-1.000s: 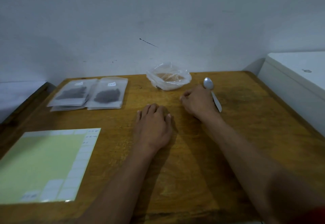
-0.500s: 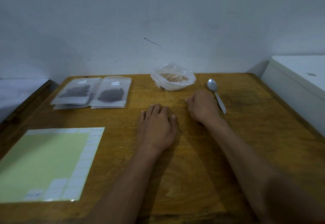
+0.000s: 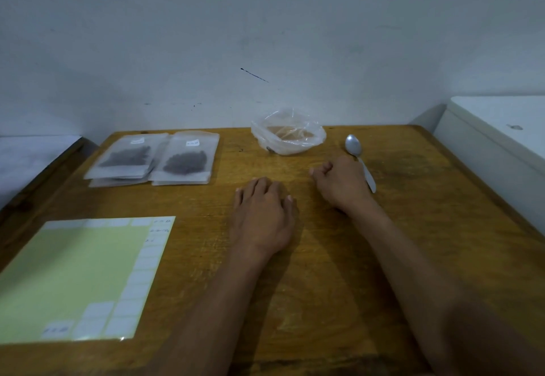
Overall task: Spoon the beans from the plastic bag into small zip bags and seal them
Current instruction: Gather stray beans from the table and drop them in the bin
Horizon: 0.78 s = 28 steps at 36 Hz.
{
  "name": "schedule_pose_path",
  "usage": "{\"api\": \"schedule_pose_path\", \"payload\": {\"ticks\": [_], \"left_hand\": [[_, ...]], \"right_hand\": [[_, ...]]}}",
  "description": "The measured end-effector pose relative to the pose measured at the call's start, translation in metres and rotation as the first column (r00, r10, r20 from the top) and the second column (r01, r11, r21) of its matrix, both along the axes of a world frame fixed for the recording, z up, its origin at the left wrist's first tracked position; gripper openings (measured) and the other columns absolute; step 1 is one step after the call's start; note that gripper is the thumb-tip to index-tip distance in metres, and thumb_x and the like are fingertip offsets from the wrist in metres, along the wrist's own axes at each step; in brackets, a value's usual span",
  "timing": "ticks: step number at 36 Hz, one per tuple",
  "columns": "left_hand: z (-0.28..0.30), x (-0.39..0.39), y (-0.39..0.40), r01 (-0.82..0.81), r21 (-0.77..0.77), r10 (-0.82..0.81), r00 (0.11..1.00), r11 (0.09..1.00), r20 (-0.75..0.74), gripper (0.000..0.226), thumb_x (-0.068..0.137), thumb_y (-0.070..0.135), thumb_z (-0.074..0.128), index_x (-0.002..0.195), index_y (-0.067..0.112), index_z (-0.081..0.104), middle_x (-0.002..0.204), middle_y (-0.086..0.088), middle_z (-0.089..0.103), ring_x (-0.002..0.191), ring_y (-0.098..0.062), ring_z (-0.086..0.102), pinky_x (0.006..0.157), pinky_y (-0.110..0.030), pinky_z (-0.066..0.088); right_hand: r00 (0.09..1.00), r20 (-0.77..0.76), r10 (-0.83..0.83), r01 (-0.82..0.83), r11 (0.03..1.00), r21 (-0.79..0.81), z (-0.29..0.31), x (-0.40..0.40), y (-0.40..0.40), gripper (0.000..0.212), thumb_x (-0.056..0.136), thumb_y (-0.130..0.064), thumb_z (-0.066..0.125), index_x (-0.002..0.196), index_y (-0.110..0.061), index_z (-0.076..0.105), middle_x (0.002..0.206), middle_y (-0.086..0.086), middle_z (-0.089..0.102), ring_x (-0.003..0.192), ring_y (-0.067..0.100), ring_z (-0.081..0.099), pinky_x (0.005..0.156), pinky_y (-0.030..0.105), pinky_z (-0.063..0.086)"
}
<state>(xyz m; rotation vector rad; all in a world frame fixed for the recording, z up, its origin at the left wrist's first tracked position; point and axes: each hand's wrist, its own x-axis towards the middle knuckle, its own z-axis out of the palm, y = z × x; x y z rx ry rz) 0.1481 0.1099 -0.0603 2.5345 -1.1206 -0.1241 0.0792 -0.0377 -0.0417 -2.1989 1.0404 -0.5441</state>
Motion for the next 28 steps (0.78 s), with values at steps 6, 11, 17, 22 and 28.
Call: {"api": "schedule_pose_path", "payload": {"ticks": [6, 11, 17, 22, 28], "left_hand": [[-0.001, 0.000, 0.002, 0.018, -0.012, -0.018, 1.000, 1.000, 0.008, 0.050, 0.104, 0.046, 0.031, 0.148, 0.023, 0.039, 0.161, -0.002, 0.030, 0.152, -0.020, 0.017, 0.124, -0.045, 0.008], [0.000, 0.001, 0.002, 0.016, -0.008, -0.016, 1.000, 1.000, 0.006, 0.051, 0.104, 0.046, 0.031, 0.149, 0.023, 0.039, 0.161, -0.002, 0.031, 0.152, -0.019, 0.017, 0.124, -0.045, 0.009], [0.000, 0.001, 0.002, 0.017, -0.007, -0.017, 1.000, 1.000, 0.004, 0.050, 0.104, 0.045, 0.032, 0.149, 0.024, 0.040, 0.161, -0.001, 0.031, 0.152, -0.019, 0.017, 0.124, -0.045, 0.009], [-0.001, 0.001, 0.002, 0.016, -0.018, -0.015, 1.000, 1.000, 0.016, 0.049, 0.104, 0.046, 0.033, 0.147, 0.023, 0.042, 0.159, -0.001, 0.034, 0.151, -0.019, 0.020, 0.124, -0.046, 0.012], [0.001, -0.001, 0.002, 0.012, -0.013, -0.012, 1.000, 1.000, 0.009, 0.049, 0.104, 0.045, 0.033, 0.147, 0.023, 0.042, 0.159, -0.002, 0.034, 0.150, -0.019, 0.020, 0.124, -0.046, 0.012]], "right_hand": [[0.786, 0.461, -0.413, -0.095, 0.656, 0.749, 0.006, -0.018, -0.038, 0.005, 0.094, -0.011, 0.060, 0.096, -0.007, 0.060, 0.069, 0.000, 0.057, 0.050, 0.005, 0.050, 0.044, 0.019, 0.036], [0.823, 0.384, -0.418, 0.118, 0.788, 0.604, 0.010, -0.034, -0.052, 0.019, 0.091, -0.016, 0.058, 0.102, -0.006, 0.069, 0.073, 0.000, 0.057, 0.056, 0.009, 0.048, 0.047, 0.025, 0.038], [0.983, -0.017, -0.183, 0.182, 0.982, -0.056, 0.007, -0.034, -0.047, 0.021, 0.097, -0.028, 0.061, 0.111, -0.017, 0.072, 0.099, 0.005, 0.067, 0.087, 0.018, 0.060, 0.075, 0.031, 0.046], [0.966, -0.183, -0.185, 0.141, 0.962, -0.232, 0.000, -0.022, -0.048, 0.023, 0.096, -0.037, 0.059, 0.108, -0.024, 0.074, 0.110, 0.008, 0.069, 0.088, 0.023, 0.059, 0.071, 0.029, 0.040], [0.953, -0.238, -0.188, 0.109, 0.945, -0.309, 0.001, -0.022, -0.038, 0.025, 0.100, -0.034, 0.055, 0.112, -0.021, 0.072, 0.107, 0.009, 0.065, 0.083, 0.022, 0.054, 0.069, 0.033, 0.042]]}}
